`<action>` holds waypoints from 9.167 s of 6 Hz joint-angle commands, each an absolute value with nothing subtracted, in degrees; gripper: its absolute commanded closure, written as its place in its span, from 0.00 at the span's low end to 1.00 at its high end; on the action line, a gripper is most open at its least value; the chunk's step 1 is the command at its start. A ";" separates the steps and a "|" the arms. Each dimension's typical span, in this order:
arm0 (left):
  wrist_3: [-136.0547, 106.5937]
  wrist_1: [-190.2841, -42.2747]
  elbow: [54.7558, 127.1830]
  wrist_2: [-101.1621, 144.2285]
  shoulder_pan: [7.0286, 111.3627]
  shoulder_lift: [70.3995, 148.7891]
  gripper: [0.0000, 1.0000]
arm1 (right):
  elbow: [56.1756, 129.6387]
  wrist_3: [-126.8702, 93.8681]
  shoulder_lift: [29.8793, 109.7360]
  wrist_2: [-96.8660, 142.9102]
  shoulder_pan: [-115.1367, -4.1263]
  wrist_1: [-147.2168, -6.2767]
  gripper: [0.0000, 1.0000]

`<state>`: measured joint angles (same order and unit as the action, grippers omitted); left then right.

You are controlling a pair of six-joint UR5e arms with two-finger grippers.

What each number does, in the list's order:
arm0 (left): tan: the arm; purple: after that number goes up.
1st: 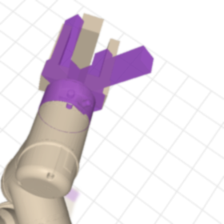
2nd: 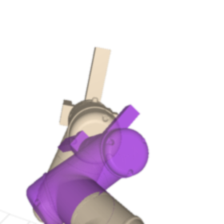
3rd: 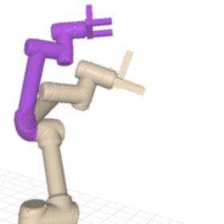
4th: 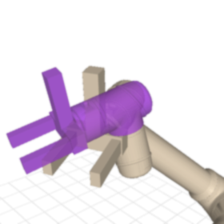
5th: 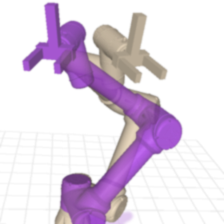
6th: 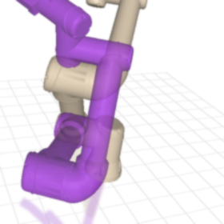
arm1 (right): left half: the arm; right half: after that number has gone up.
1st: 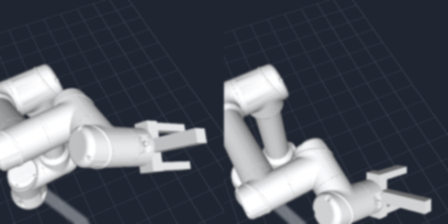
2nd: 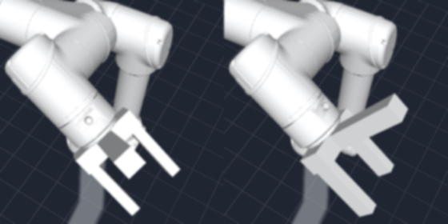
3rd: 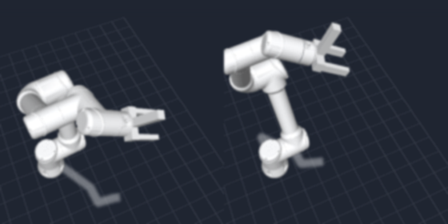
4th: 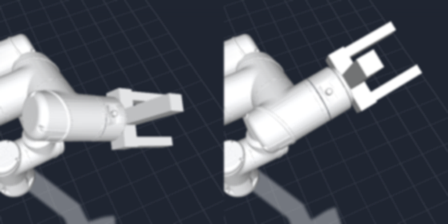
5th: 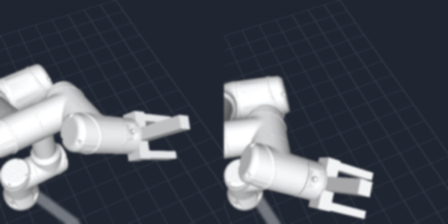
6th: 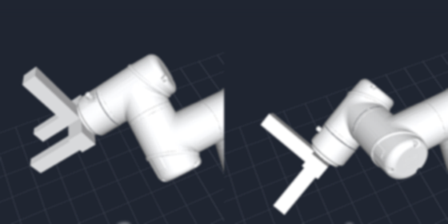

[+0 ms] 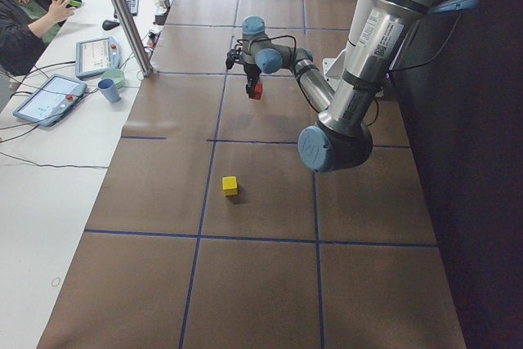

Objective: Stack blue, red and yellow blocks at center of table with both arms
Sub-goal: 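Carry the red cube with the left gripper onto the blue cube, then open the left gripper and move it back toward the yellow cube, then lower the left gripper onto the yellow cube and close it, then carry the yellow cube with the left gripper onto the red cube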

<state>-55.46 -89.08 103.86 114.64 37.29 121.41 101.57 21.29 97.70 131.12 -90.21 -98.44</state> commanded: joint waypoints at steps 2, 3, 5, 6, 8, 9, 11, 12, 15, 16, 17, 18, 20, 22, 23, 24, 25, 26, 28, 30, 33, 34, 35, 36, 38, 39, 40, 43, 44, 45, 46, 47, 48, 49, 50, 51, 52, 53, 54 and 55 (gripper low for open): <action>-62.23 -87.10 88.38 108.29 31.56 139.17 0.94 | 101.43 21.01 98.00 131.92 -90.53 -98.44 0.00; -62.05 -87.10 85.72 108.19 30.16 141.48 0.94 | 101.43 21.01 98.00 132.01 -90.53 -98.44 0.00; -61.53 -87.36 82.20 108.28 29.88 144.04 0.94 | 101.34 21.01 98.00 132.01 -90.53 -98.44 0.00; -61.18 -87.89 81.05 108.37 29.97 144.23 0.94 | 101.25 21.01 98.00 132.01 -90.53 -98.52 0.00; -60.29 -87.89 81.04 108.37 30.14 144.05 0.94 | 101.25 21.01 98.00 132.01 -90.53 -98.44 0.00; -60.21 -87.89 80.95 108.37 30.23 144.05 0.94 | 101.34 21.01 98.00 132.01 -90.53 -98.44 0.00; -60.29 -87.98 80.86 108.37 30.58 144.14 0.94 | 101.34 21.01 98.00 132.01 -90.53 -98.44 0.00; -60.29 -88.07 80.86 108.46 31.02 144.14 0.93 | 101.34 21.01 98.00 132.01 -90.53 -98.44 0.00; -60.29 -88.15 80.33 108.46 31.38 144.14 0.93 | 101.34 21.01 98.00 132.01 -90.53 -98.44 0.00; -60.38 -88.24 80.33 108.54 31.29 144.05 0.88 | 101.34 21.01 98.00 132.01 -90.53 -98.44 0.00; -60.47 -88.85 80.33 108.54 31.29 143.79 0.69 | 101.34 21.01 98.00 132.01 -90.53 -98.44 0.00; -60.56 -89.21 79.98 108.54 31.29 143.79 0.37 | 101.34 21.01 98.00 132.01 -90.53 -98.44 0.00; -60.29 -91.21 79.89 108.54 31.20 143.70 0.01 | 101.34 21.01 98.00 132.01 -90.53 -98.44 0.00; -57.86 -90.45 82.16 111.77 34.86 142.74 0.00 | 101.43 20.83 98.00 132.10 -90.53 -98.44 0.00; -52.18 -90.44 89.14 118.15 39.59 135.25 0.00 | 101.43 20.83 98.00 132.10 -90.53 -98.44 0.00; -42.64 -90.61 95.39 121.08 44.86 126.56 0.00 | 101.34 20.83 98.00 132.10 -90.53 -98.44 0.00; -28.53 -91.40 96.93 121.37 49.96 120.21 0.00 | 101.34 20.83 98.00 132.10 -90.53 -98.52 0.00; -20.12 -91.41 96.77 124.51 56.45 114.32 0.00 | 101.51 20.57 98.00 132.19 -90.53 -98.44 0.00; -20.48 -91.93 97.03 127.88 64.40 101.66 0.00 | 101.60 20.48 98.00 132.27 -90.53 -98.44 0.00; -36.26 -112.99 95.55 127.53 66.10 89.70 0.03 | 101.95 20.48 98.00 132.28 -90.53 -98.44 0.00; -47.81 -119.36 93.87 126.22 63.03 89.64 0.01 | 101.78 20.48 98.00 132.19 -90.53 -98.44 0.00; -49.12 -119.53 92.39 125.08 61.10 90.87 0.00 | 101.69 20.48 98.00 132.19 -90.53 -98.44 0.00; -49.13 -119.53 90.55 124.98 60.39 91.84 0.00 | 101.60 20.48 98.00 132.19 -90.53 -98.44 0.00; -49.22 -119.62 89.22 124.98 60.21 92.45 0.00 | 101.60 20.57 98.00 132.19 -90.53 -98.44 0.00; -49.39 -120.32 87.46 122.02 57.50 92.55 0.00 | 101.60 20.57 98.00 132.19 -90.53 -98.44 0.00; -49.39 -122.15 84.58 121.73 56.61 93.77 0.01 | 101.60 20.57 98.00 132.19 -90.53 -98.44 0.00; -49.74 -125.30 82.46 121.73 56.60 94.04 0.31 | 101.60 20.57 98.00 132.19 -90.53 -98.44 0.00; -50.10 -124.46 85.32 121.73 56.60 95.01 1.00 | 101.86 20.48 98.09 132.19 -90.53 -98.44 0.00; -50.10 -118.45 89.17 121.73 56.60 97.53 1.00 | 101.95 20.13 98.09 132.27 -90.53 -98.44 0.00; -49.92 -109.43 94.26 121.29 56.60 102.87 1.00 | 101.95 20.04 98.17 132.28 -90.53 -98.44 0.00; -49.92 -105.68 95.70 118.77 53.90 109.45 1.00 | 102.04 19.87 98.09 132.28 -90.53 -98.44 0.00; -50.70 -104.25 95.54 117.87 47.00 115.95 0.99 | 102.04 19.78 98.17 132.28 -90.53 -98.44 0.00; -50.71 -98.67 96.15 117.60 45.28 121.41 0.99 | 101.87 19.78 98.17 132.28 -90.53 -98.44 0.00; -51.76 -90.35 96.59 115.34 41.52 128.08 0.99 | 101.69 19.78 98.17 132.28 -90.53 -98.44 0.00; -54.55 -81.56 96.16 110.01 37.05 135.54 0.99 | 101.69 19.69 98.17 132.28 -90.53 -98.44 0.00; -59.37 -80.08 95.02 108.12 33.26 139.18 0.99 | 101.52 19.69 98.17 132.28 -90.53 -98.44 0.00; -61.15 -80.16 91.70 106.71 31.74 142.26 0.98 | 101.51 19.69 98.17 132.28 -90.53 -98.44 0.00; -63.17 -81.03 86.36 104.35 30.42 145.34 0.97 | 101.51 19.69 98.17 132.28 -90.53 -98.44 0.00; -63.11 -81.38 86.05 103.89 30.06 145.20 0.97 | 101.51 19.69 98.17 132.28 -90.53 -98.44 0.00; -62.93 -81.73 85.87 103.89 30.06 144.93 0.96 | 101.51 19.69 98.17 132.28 -90.53 -98.44 0.00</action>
